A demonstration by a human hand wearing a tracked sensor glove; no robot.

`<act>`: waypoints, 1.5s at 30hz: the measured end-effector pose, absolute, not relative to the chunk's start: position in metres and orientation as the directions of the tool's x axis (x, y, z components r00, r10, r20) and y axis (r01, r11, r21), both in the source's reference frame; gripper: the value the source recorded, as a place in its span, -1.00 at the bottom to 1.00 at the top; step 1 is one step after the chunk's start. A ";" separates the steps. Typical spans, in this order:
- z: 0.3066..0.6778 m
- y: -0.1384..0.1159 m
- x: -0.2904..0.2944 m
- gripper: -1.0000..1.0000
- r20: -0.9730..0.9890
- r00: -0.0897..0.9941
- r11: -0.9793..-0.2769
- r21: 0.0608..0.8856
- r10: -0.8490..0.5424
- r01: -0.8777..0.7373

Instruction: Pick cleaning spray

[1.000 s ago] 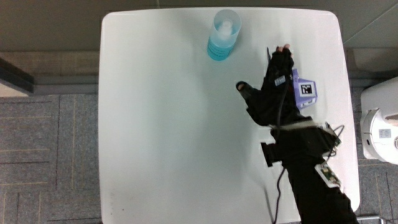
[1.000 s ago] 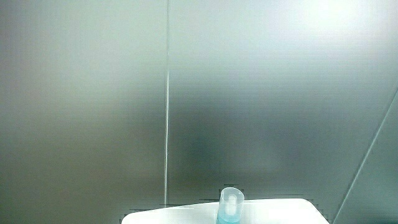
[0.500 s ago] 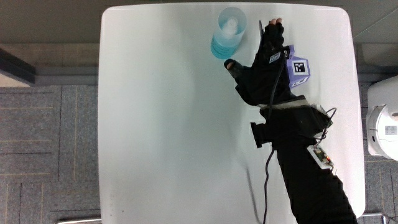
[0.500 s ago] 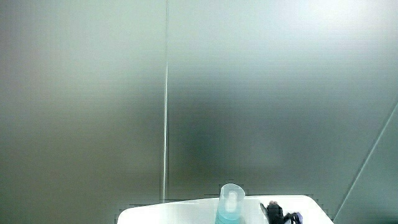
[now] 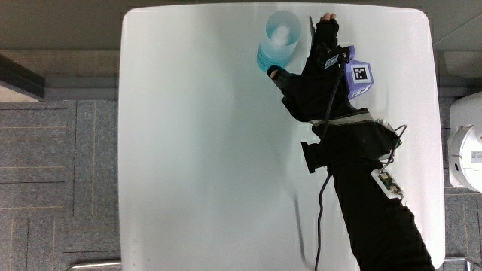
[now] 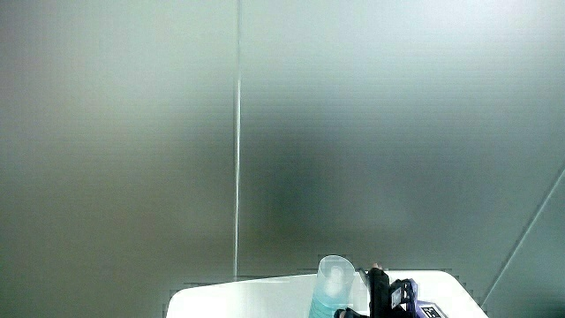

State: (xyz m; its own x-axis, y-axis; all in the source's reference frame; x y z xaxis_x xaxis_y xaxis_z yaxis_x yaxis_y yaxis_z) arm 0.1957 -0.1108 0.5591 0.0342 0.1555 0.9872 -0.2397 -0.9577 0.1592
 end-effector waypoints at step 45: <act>0.487 -0.112 0.195 1.00 0.998 -0.005 -0.995 -0.059 -0.059 -0.081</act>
